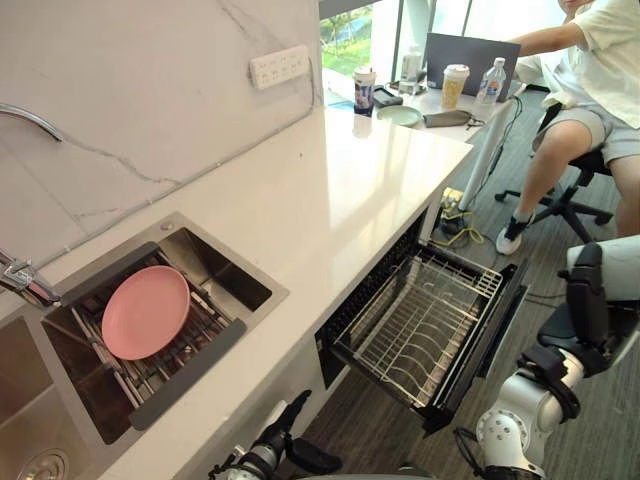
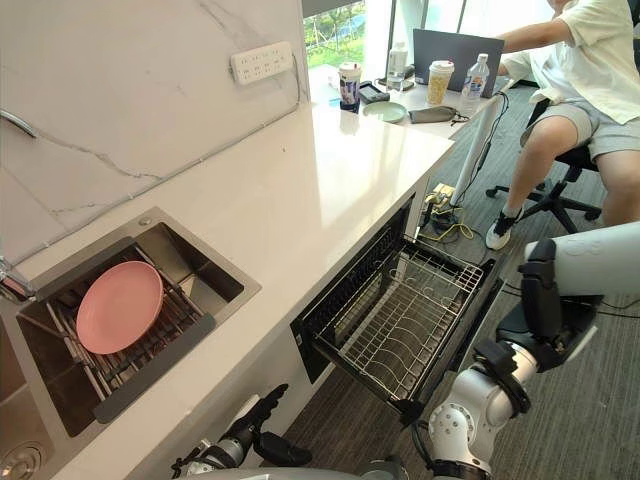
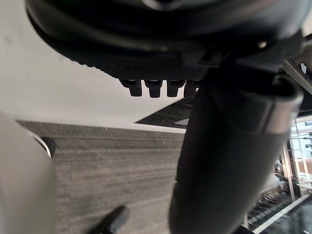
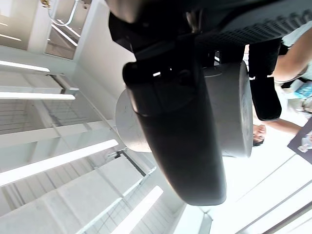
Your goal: Walk over to the sink, pick up the cup, carry it to the dishwasher, place the cup inside the dishwasher, then close the dishwasher door
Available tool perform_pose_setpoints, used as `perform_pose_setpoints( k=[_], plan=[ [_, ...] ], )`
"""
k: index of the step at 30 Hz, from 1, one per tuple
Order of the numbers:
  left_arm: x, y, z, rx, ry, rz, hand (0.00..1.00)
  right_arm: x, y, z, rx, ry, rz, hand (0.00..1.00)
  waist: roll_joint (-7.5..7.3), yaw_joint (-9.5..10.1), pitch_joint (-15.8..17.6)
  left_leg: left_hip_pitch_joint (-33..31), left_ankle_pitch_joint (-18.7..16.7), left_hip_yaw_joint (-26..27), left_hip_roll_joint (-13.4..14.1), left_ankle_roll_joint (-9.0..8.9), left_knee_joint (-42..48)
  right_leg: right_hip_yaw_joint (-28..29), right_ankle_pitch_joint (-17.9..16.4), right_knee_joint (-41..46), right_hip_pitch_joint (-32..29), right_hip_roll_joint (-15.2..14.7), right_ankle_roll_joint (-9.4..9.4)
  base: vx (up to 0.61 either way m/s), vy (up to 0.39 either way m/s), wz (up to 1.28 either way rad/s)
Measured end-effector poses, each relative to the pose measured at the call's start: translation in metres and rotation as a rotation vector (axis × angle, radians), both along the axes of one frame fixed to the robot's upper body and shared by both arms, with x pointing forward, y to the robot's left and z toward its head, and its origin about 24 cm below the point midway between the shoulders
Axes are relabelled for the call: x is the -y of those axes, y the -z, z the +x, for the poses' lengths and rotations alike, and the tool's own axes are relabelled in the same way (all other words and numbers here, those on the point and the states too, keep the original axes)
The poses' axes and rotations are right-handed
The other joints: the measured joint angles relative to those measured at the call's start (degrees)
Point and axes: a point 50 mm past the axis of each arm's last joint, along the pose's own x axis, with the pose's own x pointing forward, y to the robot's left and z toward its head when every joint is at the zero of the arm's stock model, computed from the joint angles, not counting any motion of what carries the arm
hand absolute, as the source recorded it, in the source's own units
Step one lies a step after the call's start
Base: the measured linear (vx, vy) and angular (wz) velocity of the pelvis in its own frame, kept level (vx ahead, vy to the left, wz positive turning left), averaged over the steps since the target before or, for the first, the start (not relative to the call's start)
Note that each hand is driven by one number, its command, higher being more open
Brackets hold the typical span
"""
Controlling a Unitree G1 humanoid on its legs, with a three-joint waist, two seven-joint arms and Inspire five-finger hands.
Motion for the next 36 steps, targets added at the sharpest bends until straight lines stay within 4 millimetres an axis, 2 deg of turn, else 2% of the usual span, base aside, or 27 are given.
perform_pose_setpoints(
  k=[2,4,25,33,36],
  plan=[
    [-0.012,0.001,0.001,0.002,-0.048,0.038,1.00,0.000,0.005,0.000,-0.023,-0.001,0.007,0.00,0.07,0.01,0.18,-0.21,-0.03,-0.68,-0.01,-0.03,0.00,-0.59,0.01,-0.49,0.46,0.01,0.00,0.03,-0.001,0.14],
    [-0.015,0.001,0.001,0.005,-0.052,0.048,1.00,0.000,0.007,0.000,-0.032,-0.001,0.009,0.00,0.22,0.00,0.60,-0.26,-0.05,-1.02,-0.02,-0.06,0.01,-1.00,0.02,-0.65,0.83,0.03,0.01,0.04,-0.002,0.10],
    [-0.007,0.002,0.006,-0.028,-0.083,0.023,1.00,-0.021,0.052,0.013,-0.248,-0.086,0.035,0.00,1.79,1.49,2.72,-0.91,0.07,-4.67,0.24,-0.26,0.04,-5.32,-0.23,-1.95,3.06,0.40,0.72,0.02,-0.008,0.09],
    [-0.006,0.003,0.007,-0.039,-0.102,0.009,1.00,-0.023,0.070,0.008,-0.347,-0.099,0.031,0.00,2.26,1.70,3.10,-1.75,0.29,-6.87,0.22,-0.44,0.03,-7.73,-0.85,-1.90,3.59,0.39,0.93,0.01,-0.011,0.14],
    [-0.003,0.002,0.009,-0.034,-0.104,0.000,1.00,-0.023,0.077,0.006,-0.382,-0.093,0.040,0.00,2.74,2.33,3.49,-2.24,0.40,-7.63,0.24,-0.51,0.04,-8.61,-1.16,-1.80,3.60,0.39,1.00,0.01,-0.013,0.13]
  ],
)
